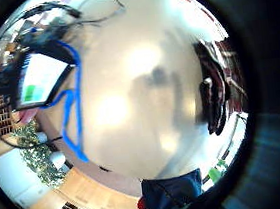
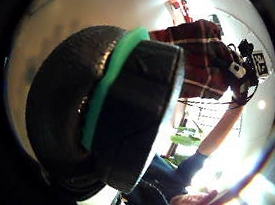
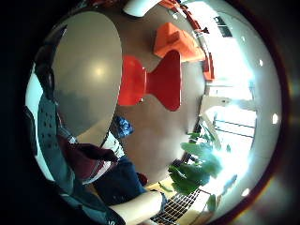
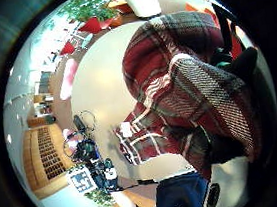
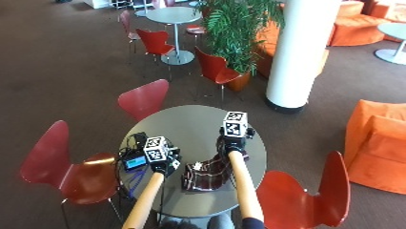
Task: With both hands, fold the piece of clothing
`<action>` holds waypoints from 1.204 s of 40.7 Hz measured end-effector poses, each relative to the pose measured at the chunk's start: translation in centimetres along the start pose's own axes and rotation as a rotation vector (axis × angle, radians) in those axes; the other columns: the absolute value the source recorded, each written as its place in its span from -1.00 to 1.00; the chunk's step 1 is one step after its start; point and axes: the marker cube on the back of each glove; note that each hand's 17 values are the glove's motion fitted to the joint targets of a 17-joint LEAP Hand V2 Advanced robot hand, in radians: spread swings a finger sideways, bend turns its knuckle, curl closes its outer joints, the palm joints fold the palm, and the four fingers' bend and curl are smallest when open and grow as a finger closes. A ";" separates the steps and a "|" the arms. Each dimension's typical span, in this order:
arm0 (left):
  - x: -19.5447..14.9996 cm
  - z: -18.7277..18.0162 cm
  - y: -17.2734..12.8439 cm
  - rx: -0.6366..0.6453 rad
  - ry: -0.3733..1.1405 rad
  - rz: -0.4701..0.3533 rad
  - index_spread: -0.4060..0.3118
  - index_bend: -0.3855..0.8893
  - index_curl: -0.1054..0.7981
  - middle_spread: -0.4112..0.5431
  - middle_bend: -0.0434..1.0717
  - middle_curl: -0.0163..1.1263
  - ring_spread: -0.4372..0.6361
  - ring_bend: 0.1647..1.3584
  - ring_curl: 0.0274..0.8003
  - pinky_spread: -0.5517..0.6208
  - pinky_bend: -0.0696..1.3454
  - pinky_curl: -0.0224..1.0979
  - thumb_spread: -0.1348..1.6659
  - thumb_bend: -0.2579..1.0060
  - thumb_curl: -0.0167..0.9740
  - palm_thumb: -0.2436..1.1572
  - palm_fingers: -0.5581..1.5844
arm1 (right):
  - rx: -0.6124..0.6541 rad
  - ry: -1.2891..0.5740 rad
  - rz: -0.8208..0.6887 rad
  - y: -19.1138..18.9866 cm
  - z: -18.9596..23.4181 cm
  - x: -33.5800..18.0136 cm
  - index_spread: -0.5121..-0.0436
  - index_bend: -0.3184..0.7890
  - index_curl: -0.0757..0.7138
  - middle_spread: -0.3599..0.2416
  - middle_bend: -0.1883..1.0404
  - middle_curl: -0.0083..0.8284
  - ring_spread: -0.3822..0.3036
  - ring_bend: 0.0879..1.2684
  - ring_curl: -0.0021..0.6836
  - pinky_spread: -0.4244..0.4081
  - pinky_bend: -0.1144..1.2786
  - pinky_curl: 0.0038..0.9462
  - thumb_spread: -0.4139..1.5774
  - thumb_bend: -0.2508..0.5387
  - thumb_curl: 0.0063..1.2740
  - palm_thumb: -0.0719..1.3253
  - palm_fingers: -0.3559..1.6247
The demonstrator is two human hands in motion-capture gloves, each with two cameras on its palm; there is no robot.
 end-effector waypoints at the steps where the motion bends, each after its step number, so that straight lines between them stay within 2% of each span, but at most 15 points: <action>1: -0.9 -0.4 -1.1 0.052 -0.014 0.003 0.01 -0.17 -0.13 0.21 -0.63 -0.57 0.68 -0.62 -0.31 0.69 -0.47 -0.36 0.35 -0.63 -0.56 -0.67 -0.53 | 0.059 0.021 0.011 -0.1 -0.4 -0.9 -0.06 -0.20 -0.14 -0.58 0.06 0.20 -0.65 0.20 0.32 -0.93 0.09 -0.24 0.24 -0.40 -0.37 0.60 0.66; 4: -2.4 -2.3 -1.9 0.140 -0.034 0.002 0.02 -0.16 -0.13 0.22 -0.63 -0.57 0.68 -0.61 -0.32 0.69 -0.47 -0.36 0.36 -0.63 -0.56 -0.67 -0.53 | 0.114 0.070 0.005 0.2 -1.2 -3.5 -0.06 -0.21 -0.13 -0.58 0.05 0.20 -0.65 0.20 0.32 -0.93 0.09 -0.23 0.23 -0.42 -0.36 0.60 0.66; 10: -3.5 -7.0 0.5 0.211 -0.050 -0.016 0.03 -0.15 -0.12 0.23 -0.63 -0.57 0.68 -0.60 -0.32 0.69 -0.48 -0.37 0.38 -0.61 -0.54 -0.65 -0.52 | 0.140 0.147 -0.042 2.9 -2.6 -8.1 -0.06 -0.22 -0.12 -0.60 0.04 0.20 -0.66 0.20 0.33 -0.93 0.09 -0.22 0.21 -0.43 -0.34 0.58 0.65; 16: -6.3 -11.1 3.3 0.333 -0.068 -0.104 0.02 -0.10 -0.08 0.20 -0.59 -0.55 0.66 -0.61 -0.33 0.67 -0.52 -0.38 0.45 -0.59 -0.52 -0.59 -0.48 | 0.123 0.230 -0.128 5.7 0.3 -17.0 -0.04 -0.23 -0.12 -0.61 0.04 0.21 -0.68 0.21 0.33 -0.95 0.09 -0.21 0.19 -0.45 -0.32 0.55 0.65; 20: -8.4 -12.1 4.5 0.454 -0.116 -0.206 0.01 -0.04 -0.03 0.17 -0.55 -0.52 0.63 -0.61 -0.35 0.65 -0.58 -0.40 0.56 -0.54 -0.52 -0.51 -0.39 | 0.104 0.260 -0.193 8.2 3.6 -21.7 -0.04 -0.30 -0.15 -0.62 0.05 0.22 -0.68 0.23 0.35 -0.96 0.11 -0.20 0.20 -0.43 -0.31 0.55 0.63; 24: -9.9 -12.0 5.0 0.503 -0.174 -0.254 0.01 -0.04 0.00 0.13 -0.55 -0.50 0.58 -0.59 -0.36 0.62 -0.63 -0.42 0.65 -0.49 -0.50 -0.42 -0.28 | 0.082 0.220 -0.306 12.4 4.1 -23.2 -0.06 -0.44 -0.26 -0.62 0.06 0.23 -0.69 0.29 0.37 -0.97 0.18 -0.17 0.21 -0.43 -0.30 0.55 0.58; 25: -10.1 -12.1 5.2 0.507 -0.184 -0.258 0.01 -0.07 -0.01 0.13 -0.57 -0.50 0.58 -0.59 -0.36 0.62 -0.63 -0.42 0.66 -0.50 -0.51 -0.44 -0.31 | 0.092 0.188 -0.323 12.7 4.1 -23.6 -0.05 -0.33 -0.23 -0.62 0.07 0.23 -0.69 0.27 0.36 -0.97 0.15 -0.18 0.20 -0.43 -0.30 0.54 0.61; 26: -10.4 -12.2 5.4 0.513 -0.193 -0.262 0.01 -0.03 0.02 0.11 -0.55 -0.48 0.56 -0.58 -0.34 0.59 -0.63 -0.42 0.68 -0.47 -0.48 -0.39 -0.27 | 0.097 0.152 -0.333 12.8 4.3 -24.0 -0.07 -0.53 -0.33 -0.62 0.04 0.23 -0.69 0.31 0.38 -0.98 0.23 -0.15 0.22 -0.45 -0.31 0.52 0.52; 27: -10.8 -12.3 5.5 0.520 -0.200 -0.265 0.00 -0.02 0.03 0.10 -0.55 -0.48 0.54 -0.59 -0.35 0.59 -0.65 -0.42 0.70 -0.45 -0.47 -0.36 -0.26 | 0.073 0.116 -0.349 13.0 4.4 -24.3 -0.07 -0.56 -0.38 -0.61 0.03 0.23 -0.68 0.31 0.37 -0.98 0.26 -0.15 0.23 -0.46 -0.32 0.50 0.48; 30: -11.5 -12.9 5.7 0.543 -0.200 -0.270 -0.01 -0.04 0.04 0.08 -0.57 -0.46 0.52 -0.60 -0.34 0.57 -0.65 -0.42 0.73 -0.44 -0.45 -0.33 -0.25 | -0.149 -0.006 -0.467 14.7 4.8 -24.3 -0.09 -0.59 -0.49 -0.57 -0.03 0.20 -0.69 0.19 0.30 -0.96 0.38 -0.11 0.26 -0.52 -0.34 0.41 0.36; 32: -11.7 -13.4 5.9 0.547 -0.187 -0.271 -0.01 -0.05 0.06 0.07 -0.58 -0.45 0.50 -0.60 -0.34 0.56 -0.65 -0.42 0.74 -0.43 -0.44 -0.32 -0.25 | -0.205 -0.099 -0.501 13.3 5.3 -24.9 -0.09 -0.55 -0.53 -0.55 -0.05 0.20 -0.69 0.16 0.31 -0.93 0.41 -0.09 0.29 -0.53 -0.36 0.34 0.33; 35: -11.8 -14.1 6.5 0.533 -0.179 -0.282 -0.02 -0.05 0.07 0.06 -0.59 -0.44 0.49 -0.61 -0.34 0.55 -0.65 -0.43 0.76 -0.43 -0.43 -0.31 -0.25 | -0.133 -0.181 -0.457 9.2 5.5 -25.4 -0.06 -0.50 -0.58 -0.48 -0.09 0.19 -0.65 0.10 0.27 -0.84 0.44 -0.09 0.33 -0.53 -0.40 0.24 0.29; 37: -11.8 -14.5 6.7 0.530 -0.180 -0.286 -0.02 -0.05 0.08 0.06 -0.59 -0.43 0.48 -0.61 -0.34 0.55 -0.65 -0.43 0.77 -0.43 -0.43 -0.30 -0.24 | -0.080 -0.192 -0.430 8.3 4.3 -24.2 -0.04 -0.47 -0.61 -0.43 -0.11 0.18 -0.62 0.08 0.24 -0.81 0.43 -0.10 0.35 -0.49 -0.41 0.22 0.30; 46: -9.6 -17.5 8.5 0.551 -0.233 -0.271 -0.02 -0.07 0.12 0.05 -0.61 -0.43 0.47 -0.62 -0.34 0.54 -0.65 -0.44 0.79 -0.45 -0.41 -0.31 -0.24 | 0.158 -0.211 -0.338 9.1 -3.4 -14.3 -0.02 -0.37 -0.63 -0.33 -0.22 0.13 -0.55 0.00 0.19 -0.72 0.38 -0.15 0.41 -0.41 -0.41 0.26 0.32; 49: -8.9 -18.4 9.0 0.558 -0.236 -0.268 -0.02 -0.08 0.13 0.05 -0.62 -0.43 0.46 -0.62 -0.34 0.54 -0.65 -0.44 0.79 -0.46 -0.41 -0.31 -0.24 | 0.196 -0.244 -0.297 9.3 -5.2 -10.7 -0.02 -0.33 -0.60 -0.41 -0.26 0.11 -0.53 -0.03 0.19 -0.70 0.35 -0.17 0.42 -0.40 -0.41 0.27 0.33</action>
